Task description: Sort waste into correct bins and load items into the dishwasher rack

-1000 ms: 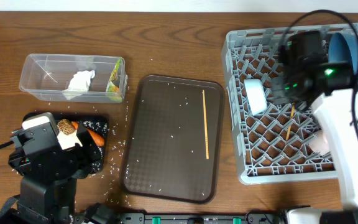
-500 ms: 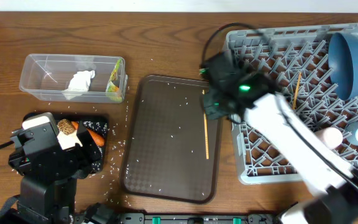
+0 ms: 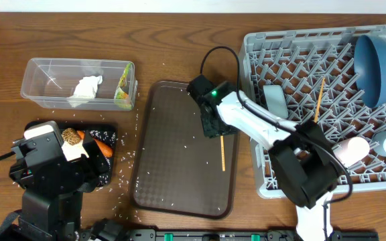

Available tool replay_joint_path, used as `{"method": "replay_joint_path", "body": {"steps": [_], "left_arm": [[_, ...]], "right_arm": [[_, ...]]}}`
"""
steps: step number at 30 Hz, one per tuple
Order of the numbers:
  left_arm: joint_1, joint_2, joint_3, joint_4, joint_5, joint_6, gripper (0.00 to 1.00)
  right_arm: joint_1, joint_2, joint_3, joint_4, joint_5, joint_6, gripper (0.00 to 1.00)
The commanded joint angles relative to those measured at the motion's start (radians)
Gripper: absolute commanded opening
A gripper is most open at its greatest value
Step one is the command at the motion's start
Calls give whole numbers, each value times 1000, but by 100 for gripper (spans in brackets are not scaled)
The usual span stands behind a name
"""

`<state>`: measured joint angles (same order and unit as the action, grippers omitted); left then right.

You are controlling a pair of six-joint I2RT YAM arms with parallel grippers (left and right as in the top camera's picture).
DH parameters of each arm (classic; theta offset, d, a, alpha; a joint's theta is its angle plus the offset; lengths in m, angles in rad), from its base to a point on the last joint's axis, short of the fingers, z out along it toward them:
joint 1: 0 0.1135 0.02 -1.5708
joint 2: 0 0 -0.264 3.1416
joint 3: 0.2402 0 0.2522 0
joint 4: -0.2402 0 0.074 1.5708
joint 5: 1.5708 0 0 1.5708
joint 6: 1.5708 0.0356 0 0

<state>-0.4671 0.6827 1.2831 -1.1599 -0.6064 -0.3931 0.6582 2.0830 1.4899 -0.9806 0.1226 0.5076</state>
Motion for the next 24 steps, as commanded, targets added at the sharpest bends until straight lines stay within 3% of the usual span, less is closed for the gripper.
{"method": "replay_joint_path", "body": {"steps": [1, 4, 10, 15, 24], "left_arm": [[4, 2, 3, -3, -15, -9, 98], [4, 2, 3, -3, -15, -9, 98], [4, 2, 3, -3, -15, -9, 98], [4, 2, 3, -3, -15, -9, 98], [4, 2, 3, -3, -15, -9, 98]], "right_arm": [[-27, 36, 0, 3, -42, -27, 35], [-34, 69, 0, 13, -58, -34, 34], [-37, 78, 2, 19, -95, -103, 2], [-36, -10, 2, 7, -85, -129, 1], [-73, -391, 2, 13, -34, -211, 1]]}}
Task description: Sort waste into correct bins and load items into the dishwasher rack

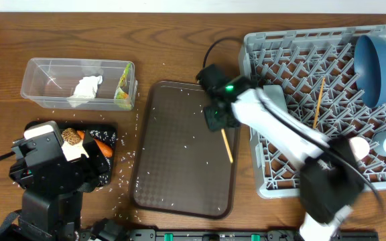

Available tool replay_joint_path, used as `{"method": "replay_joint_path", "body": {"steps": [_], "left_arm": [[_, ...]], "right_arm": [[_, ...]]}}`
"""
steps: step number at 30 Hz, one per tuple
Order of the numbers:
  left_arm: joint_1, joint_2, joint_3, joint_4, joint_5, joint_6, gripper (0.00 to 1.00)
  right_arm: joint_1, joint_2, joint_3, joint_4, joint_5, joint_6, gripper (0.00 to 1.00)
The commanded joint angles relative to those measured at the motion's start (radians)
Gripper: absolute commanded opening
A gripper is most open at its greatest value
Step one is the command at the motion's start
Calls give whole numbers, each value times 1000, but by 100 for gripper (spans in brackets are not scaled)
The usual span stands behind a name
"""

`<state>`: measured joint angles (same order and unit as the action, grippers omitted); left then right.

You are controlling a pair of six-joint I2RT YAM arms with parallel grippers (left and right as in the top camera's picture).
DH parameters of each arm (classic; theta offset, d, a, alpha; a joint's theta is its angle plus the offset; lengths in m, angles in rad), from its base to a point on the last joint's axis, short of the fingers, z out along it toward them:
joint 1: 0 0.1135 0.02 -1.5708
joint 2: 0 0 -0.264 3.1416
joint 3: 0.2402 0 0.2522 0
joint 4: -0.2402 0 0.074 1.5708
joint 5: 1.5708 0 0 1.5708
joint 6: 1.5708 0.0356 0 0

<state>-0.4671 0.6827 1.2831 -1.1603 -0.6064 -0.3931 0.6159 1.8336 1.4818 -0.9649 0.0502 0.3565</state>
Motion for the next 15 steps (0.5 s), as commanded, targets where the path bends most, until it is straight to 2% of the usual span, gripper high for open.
{"method": "replay_joint_path", "body": {"steps": [1, 4, 8, 15], "left_arm": [[4, 2, 3, -3, -15, -9, 98], [4, 2, 3, -3, -15, -9, 98], [4, 2, 3, -2, -14, -9, 98], [4, 2, 3, -2, -15, -9, 98]], "right_arm": [[-44, -180, 10, -8, 53, -71, 1], [-113, -286, 10, -44, 149, -83, 1], [-274, -366, 10, -88, 210, -139, 1], [-563, -333, -5, -128, 212, -254, 1]]}}
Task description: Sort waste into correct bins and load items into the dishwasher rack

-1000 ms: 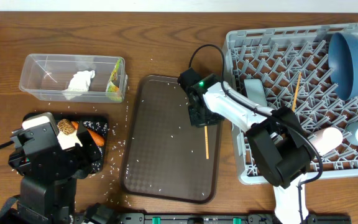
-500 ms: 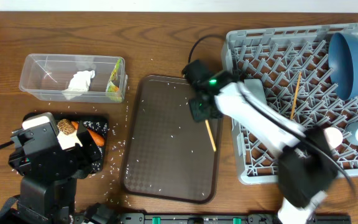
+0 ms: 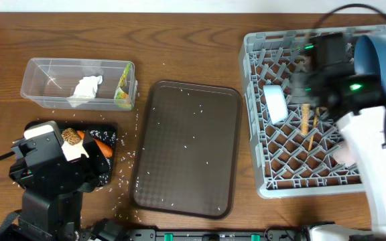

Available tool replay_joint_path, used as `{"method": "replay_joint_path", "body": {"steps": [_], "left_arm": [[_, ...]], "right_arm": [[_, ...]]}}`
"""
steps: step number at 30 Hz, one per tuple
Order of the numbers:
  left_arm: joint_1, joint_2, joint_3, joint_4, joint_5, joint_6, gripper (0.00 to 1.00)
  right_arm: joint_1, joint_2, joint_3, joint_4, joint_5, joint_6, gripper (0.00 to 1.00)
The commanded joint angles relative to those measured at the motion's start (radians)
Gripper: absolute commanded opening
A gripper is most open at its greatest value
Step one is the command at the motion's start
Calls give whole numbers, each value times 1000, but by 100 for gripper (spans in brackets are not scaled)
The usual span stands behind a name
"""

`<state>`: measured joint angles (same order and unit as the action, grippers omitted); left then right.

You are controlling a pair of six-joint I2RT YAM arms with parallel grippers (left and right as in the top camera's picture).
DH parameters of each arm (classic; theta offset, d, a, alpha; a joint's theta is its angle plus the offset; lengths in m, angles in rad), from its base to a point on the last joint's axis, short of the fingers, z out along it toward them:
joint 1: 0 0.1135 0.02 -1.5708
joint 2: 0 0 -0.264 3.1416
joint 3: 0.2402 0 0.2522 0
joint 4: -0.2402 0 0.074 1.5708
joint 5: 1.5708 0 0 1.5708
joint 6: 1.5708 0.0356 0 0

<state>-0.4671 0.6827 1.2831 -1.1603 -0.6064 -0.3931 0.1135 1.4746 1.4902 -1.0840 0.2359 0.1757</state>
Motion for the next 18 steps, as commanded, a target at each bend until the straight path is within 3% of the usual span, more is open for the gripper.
{"method": "replay_joint_path", "body": {"steps": [1, 18], "left_arm": [[4, 2, 3, -2, -15, -9, 98], [4, 2, 3, -3, -15, -9, 98]], "right_arm": [[-86, 42, -14, -13, 34, -86, 1], [-138, 255, -14, 76, 145, -88, 1]]}}
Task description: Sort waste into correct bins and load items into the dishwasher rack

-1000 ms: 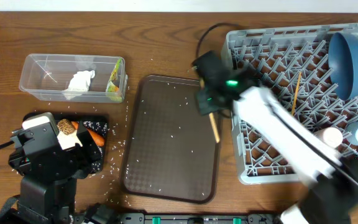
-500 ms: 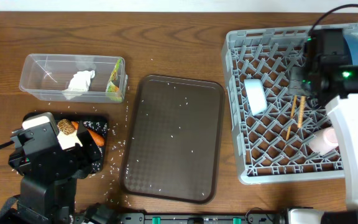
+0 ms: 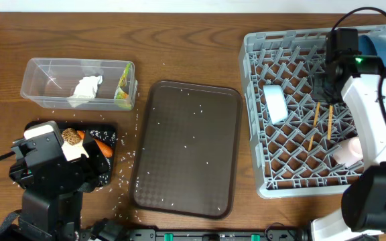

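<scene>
My right gripper [image 3: 326, 94] hangs over the right part of the grey dishwasher rack [image 3: 252, 100]. A wooden chopstick [image 3: 329, 124] runs down from under its fingers, and the gripper looks shut on the chopstick's top end. A second chopstick [image 3: 313, 128] lies slanted in the rack just to its left. The brown tray [image 3: 186, 147] holds only scattered rice grains. My left arm [image 3: 45, 164] sits at the lower left beside the black food-waste bin [image 3: 106, 137]; its fingers are hidden.
A clear bin [image 3: 45, 70] at the upper left holds a crumpled tissue [image 3: 86, 87] and a green wrapper [image 3: 122, 90]. The rack also carries a white oval dish [image 3: 275, 104], a blue bowl and a pale cup [image 3: 349, 150]. Rice grains lie around the tray's left side.
My right gripper has moved to the right over the rack, and the chopstick under it now stands close beside the other chopstick. The left arm has not moved.
My right gripper was down on the brown tray at the chopstick's upper end. It then held the chopstick tilted above the tray's right edge. Later it carried the chopstick over the rack's middle, and now it is over the rack's right part.
</scene>
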Available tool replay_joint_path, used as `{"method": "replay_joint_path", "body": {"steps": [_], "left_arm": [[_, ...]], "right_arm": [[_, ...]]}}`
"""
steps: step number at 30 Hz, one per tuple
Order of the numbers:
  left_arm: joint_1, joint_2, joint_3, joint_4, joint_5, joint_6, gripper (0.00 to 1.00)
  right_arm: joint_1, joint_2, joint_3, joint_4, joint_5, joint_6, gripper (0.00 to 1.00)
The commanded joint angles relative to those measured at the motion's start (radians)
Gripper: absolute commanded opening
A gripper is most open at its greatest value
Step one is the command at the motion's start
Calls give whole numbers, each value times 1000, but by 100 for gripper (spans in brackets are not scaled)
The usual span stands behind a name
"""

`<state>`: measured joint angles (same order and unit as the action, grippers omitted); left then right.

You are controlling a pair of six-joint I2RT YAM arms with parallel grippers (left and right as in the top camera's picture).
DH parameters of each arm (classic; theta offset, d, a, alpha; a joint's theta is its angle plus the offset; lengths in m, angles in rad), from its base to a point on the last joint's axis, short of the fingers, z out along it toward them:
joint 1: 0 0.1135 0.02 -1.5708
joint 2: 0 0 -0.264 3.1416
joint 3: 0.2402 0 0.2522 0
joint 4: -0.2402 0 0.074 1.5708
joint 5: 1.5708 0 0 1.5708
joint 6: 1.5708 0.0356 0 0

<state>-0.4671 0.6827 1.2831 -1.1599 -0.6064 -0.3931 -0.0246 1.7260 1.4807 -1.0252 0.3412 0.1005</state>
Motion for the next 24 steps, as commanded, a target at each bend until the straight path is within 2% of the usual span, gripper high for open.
{"method": "replay_joint_path", "body": {"steps": [1, 5, 6, 7, 8, 13, 14, 16, 17, 18, 24], "left_arm": [[4, 2, 3, -3, -14, -9, 98], [4, 2, 3, -3, -15, -9, 98], [4, 2, 3, -3, -15, -9, 98], [4, 2, 3, -3, -15, -9, 98], [4, 2, 3, -3, -15, -9, 98], [4, 2, 3, -3, -15, -9, 98], [4, 2, 3, -3, -15, -9, 98], [4, 2, 3, -3, -15, -9, 98], [4, 2, 3, -3, -15, -9, 98], [4, 2, 3, -3, -15, -9, 98], [4, 2, 3, -3, -15, -9, 98]], "right_arm": [[0, 3, -5, 26, 36, -13, 1], [0, 5, -5, 39, 2, -12, 3], [0, 7, -5, 42, -14, -12, 12], [0, 7, -5, 44, -17, -12, 26], [0, 9, -5, 48, -16, -13, 32], [-3, 9, -5, 89, -17, -12, 37], [-5, 9, -5, 97, -18, -6, 33], [-5, 10, -5, 111, -20, 12, 12], [-5, 12, -5, 118, -20, 19, 5], [-5, 16, -5, 126, -20, 19, 3], [-7, 84, -5, 133, -16, 95, 1]]}}
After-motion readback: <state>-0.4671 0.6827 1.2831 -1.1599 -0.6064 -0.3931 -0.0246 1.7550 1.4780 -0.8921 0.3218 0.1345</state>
